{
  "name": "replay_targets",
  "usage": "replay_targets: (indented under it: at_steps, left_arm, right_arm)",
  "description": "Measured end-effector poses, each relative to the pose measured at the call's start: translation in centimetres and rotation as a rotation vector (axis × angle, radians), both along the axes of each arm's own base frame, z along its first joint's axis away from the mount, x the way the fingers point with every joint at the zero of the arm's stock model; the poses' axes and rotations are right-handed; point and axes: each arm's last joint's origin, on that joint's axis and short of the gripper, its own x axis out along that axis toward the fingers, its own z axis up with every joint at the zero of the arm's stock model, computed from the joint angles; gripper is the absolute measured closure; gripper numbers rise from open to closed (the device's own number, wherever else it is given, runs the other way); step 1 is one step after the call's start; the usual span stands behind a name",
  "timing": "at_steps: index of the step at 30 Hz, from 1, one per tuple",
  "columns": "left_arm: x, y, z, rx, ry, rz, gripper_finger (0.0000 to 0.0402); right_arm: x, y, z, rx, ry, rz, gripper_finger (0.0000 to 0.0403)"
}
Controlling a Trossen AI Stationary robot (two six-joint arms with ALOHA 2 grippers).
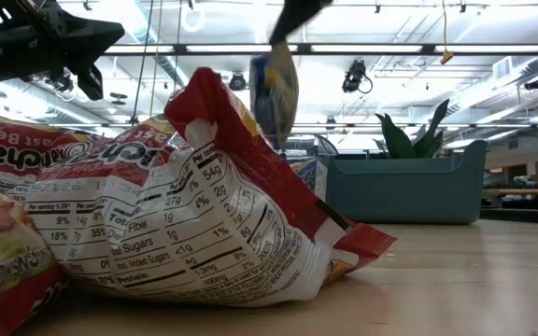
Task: Sort Maruchan noodles
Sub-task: Put the blue noodle pack into the center transparent bin, then put the orange noodle pack into the right large dark blue bin
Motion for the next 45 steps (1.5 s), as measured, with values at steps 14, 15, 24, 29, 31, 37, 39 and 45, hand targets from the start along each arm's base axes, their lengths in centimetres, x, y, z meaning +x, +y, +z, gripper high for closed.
replay_targets:
  at_steps: [14, 15, 24, 29, 31, 37, 39, 45]
  left_arm:
    - [0.0, 0.0, 0.0, 0.0, 0.0, 0.0, 0.0377]
    - [0.0, 0.0, 0.0, 0.0, 0.0, 0.0, 0.0377]
    - [0.0, 0.0, 0.0, 0.0, 0.0, 0.0, 0.0377]
    - [0.0, 0.0, 0.0, 0.0, 0.0, 0.0, 0.0377]
    - [0.0, 0.0, 0.0, 0.0, -0.001, 0.0, 0.0377]
    - [0.0, 0.0, 0.0, -0.001, 0.003, 0.0, 0.0377]
    - [0.0, 0.0, 0.0, 0.0, 0.001, 0.0, 0.0377]
    - [0.0, 0.0, 0.0, 0.0, 0.0, 0.0, 0.0377]
  right_arm:
    - [1.1, -4.3, -2.6, 0.296, 0.038, 0.123, 0.0396]
    - [1.4, -4.4, -3.3, 0.316, 0.052, 0.132, 0.0396]
    - [4.6, -5.1, -8.9, 0.333, 0.073, 0.137, 0.0387]
    - [6.2, -5.0, -10.5, 0.378, 0.015, 0.19, 0.0369]
    - [6.5, -5.0, -11.2, 0.401, 0.025, 0.205, 0.0358]
    - [6.3, -4.9, -10.4, 0.436, 0.001, 0.218, 0.0317]
    - [5.9, -4.8, -9.1, 0.442, -0.035, 0.217, 0.0304]
    - [4.2, -4.2, -5.2, 0.449, -0.113, 0.223, 0.0267]
